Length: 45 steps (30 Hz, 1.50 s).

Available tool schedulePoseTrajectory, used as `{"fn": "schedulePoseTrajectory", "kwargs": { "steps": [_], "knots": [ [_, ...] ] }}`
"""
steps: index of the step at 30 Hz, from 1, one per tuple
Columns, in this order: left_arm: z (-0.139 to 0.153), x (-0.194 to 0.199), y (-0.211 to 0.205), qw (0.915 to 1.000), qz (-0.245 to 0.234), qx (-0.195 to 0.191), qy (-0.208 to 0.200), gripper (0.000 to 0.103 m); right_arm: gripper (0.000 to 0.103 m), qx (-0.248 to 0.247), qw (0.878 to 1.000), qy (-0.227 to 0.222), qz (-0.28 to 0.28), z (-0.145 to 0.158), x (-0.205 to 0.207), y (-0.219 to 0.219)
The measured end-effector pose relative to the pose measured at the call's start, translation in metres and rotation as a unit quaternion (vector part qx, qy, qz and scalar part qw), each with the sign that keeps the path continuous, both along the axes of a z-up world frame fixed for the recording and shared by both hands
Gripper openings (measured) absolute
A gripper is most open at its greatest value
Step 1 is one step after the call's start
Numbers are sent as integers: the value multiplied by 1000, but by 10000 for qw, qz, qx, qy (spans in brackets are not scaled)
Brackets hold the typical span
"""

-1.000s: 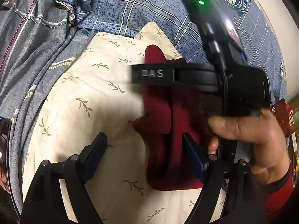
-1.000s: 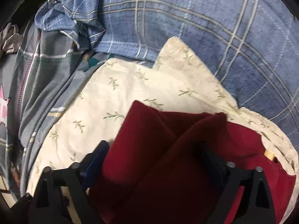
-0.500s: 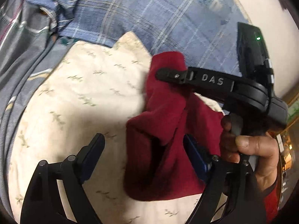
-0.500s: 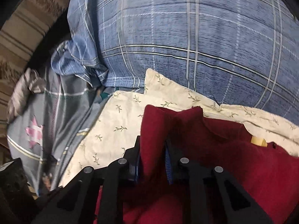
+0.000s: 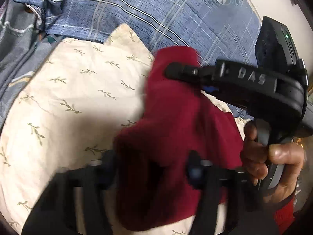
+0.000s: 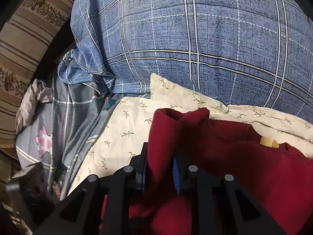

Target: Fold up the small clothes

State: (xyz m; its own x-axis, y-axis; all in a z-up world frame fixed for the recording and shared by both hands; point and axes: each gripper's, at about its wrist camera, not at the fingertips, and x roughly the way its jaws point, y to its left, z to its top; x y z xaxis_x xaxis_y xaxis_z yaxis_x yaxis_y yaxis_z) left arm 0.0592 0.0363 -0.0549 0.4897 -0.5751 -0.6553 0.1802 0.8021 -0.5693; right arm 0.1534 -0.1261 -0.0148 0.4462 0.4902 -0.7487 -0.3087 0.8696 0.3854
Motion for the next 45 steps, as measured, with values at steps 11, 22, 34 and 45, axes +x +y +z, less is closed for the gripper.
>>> {"fn": "schedulePoseTrajectory", "kwargs": {
  "steps": [11, 22, 34, 45],
  "knots": [
    [9, -4, -3, 9999, 1, -9, -142, 29, 91, -207, 9991, 358, 58, -1, 16, 25],
    [8, -5, -2, 9998, 6, 171, -106, 29, 48, -777, 9959, 459, 104, -38, 30, 38],
    [3, 0, -5, 9991, 95, 398, -97, 50, 38, -538, 9979, 346, 122, -23, 21, 26],
    [-2, 7, -11, 9993, -1, 381, -60, 47, 30, -347, 9990, 261, 134, -12, 13, 16]
  ]
}}
